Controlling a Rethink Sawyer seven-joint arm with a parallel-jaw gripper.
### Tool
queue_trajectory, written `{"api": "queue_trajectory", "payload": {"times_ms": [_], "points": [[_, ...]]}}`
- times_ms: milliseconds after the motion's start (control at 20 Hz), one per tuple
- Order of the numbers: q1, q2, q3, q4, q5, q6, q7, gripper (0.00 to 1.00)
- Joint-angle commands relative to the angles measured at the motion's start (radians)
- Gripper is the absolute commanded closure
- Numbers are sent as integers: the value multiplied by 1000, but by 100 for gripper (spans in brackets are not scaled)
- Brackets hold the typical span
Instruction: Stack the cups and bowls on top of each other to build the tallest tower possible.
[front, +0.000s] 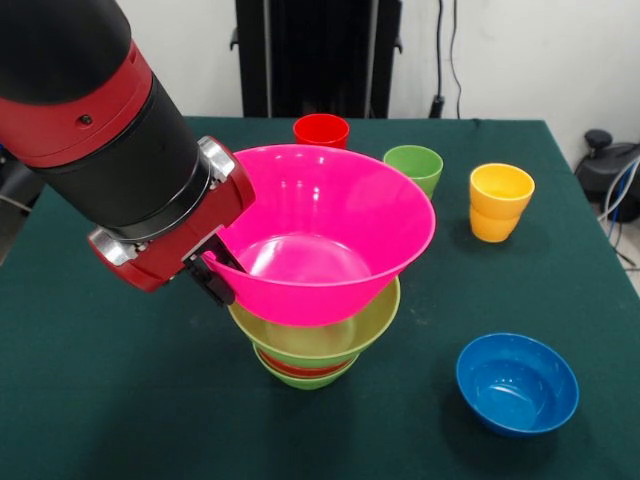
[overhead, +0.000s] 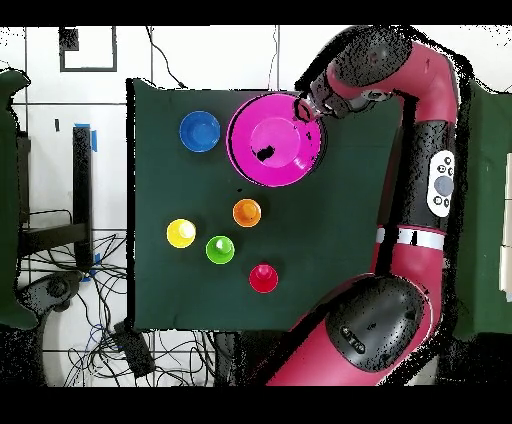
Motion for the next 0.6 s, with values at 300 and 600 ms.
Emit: {"api": "queue_trajectory", "payload": {"times_ms": [300,600], "points": [[8,23,-43,29,-30,-33,-281,100],[2,26,-44,40,-24,-49,-278,100]]}}
